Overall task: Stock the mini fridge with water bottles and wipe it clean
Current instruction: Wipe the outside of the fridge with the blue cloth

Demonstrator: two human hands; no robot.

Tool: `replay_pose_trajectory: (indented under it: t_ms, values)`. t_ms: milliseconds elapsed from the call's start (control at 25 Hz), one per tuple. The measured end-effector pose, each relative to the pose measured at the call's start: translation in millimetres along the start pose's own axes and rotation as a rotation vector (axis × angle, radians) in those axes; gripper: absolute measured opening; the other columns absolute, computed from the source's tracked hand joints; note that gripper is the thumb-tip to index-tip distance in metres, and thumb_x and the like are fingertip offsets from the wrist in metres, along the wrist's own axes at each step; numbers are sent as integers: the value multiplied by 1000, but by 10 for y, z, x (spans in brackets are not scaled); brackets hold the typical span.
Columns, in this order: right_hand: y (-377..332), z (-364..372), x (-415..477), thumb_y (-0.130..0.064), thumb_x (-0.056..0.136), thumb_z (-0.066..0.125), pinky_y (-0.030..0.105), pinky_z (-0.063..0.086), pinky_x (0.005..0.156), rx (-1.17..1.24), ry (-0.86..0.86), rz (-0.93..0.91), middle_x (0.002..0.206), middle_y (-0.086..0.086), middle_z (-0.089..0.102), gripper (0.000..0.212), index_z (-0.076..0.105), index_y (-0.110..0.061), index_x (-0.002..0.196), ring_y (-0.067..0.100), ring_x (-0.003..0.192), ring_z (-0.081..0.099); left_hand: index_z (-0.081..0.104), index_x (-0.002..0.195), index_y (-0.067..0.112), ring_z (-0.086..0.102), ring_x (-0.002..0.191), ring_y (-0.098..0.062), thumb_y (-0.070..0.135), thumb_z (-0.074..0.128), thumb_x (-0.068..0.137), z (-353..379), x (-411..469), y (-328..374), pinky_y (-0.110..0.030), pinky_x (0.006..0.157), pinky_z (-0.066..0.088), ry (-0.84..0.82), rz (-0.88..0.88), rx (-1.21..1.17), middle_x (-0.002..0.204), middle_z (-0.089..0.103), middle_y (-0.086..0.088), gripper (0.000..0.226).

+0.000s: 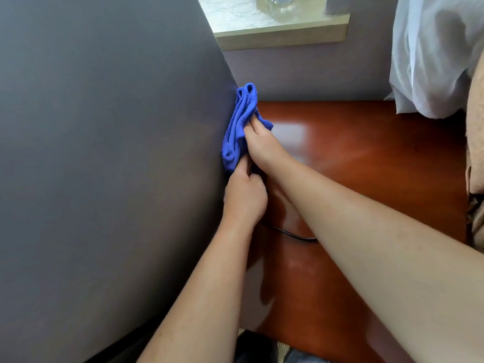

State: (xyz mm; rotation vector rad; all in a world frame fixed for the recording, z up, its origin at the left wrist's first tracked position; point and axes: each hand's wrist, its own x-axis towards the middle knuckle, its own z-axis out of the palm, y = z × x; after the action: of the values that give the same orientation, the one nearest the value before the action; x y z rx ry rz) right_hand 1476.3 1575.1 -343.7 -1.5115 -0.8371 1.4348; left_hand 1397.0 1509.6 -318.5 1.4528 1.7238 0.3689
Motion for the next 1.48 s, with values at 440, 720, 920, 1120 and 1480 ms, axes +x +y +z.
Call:
replay_pose_trajectory:
  t_ms: [440,720,920,1120,1480]
  values:
    - [608,200,-766,-35,108,44,24,30,115,37,-56,101,148,-9,52,44,43,-40,151,11,139,44,45,151,32,52,136,-17,12,45,98,54,-599,-712,-38,114,42,-76,-128,94,146,58,5,56]
    - [1071,584,-1541,-34,104,47,36,28,124,85,-44,59,158,-24,38,51,35,-68,140,1,148,33,62,133,26,64,120,-16,16,52,93,-20,-1271,-1169,-36,99,51,-88,-192,116,126,71,5,42]
    - [782,602,-1395,-30,105,46,36,15,129,103,-2,-148,166,-21,24,62,28,-85,126,-1,154,14,65,126,27,65,115,-3,17,51,91,-143,-1151,-1001,-38,101,53,-39,-111,6,118,72,15,40]
    - [385,360,-700,-29,107,47,21,18,123,145,40,-185,165,-21,25,51,33,-60,145,-8,146,22,54,142,34,54,133,-6,18,47,95,-138,-588,-477,-36,113,44,30,17,-50,139,63,14,51]
    - [219,55,166,-50,107,34,15,15,112,134,24,-1,165,-12,28,55,21,-43,160,11,150,25,34,152,49,49,136,-12,11,43,95,52,-3,-49,-37,114,41,-7,-25,-13,149,53,14,70]
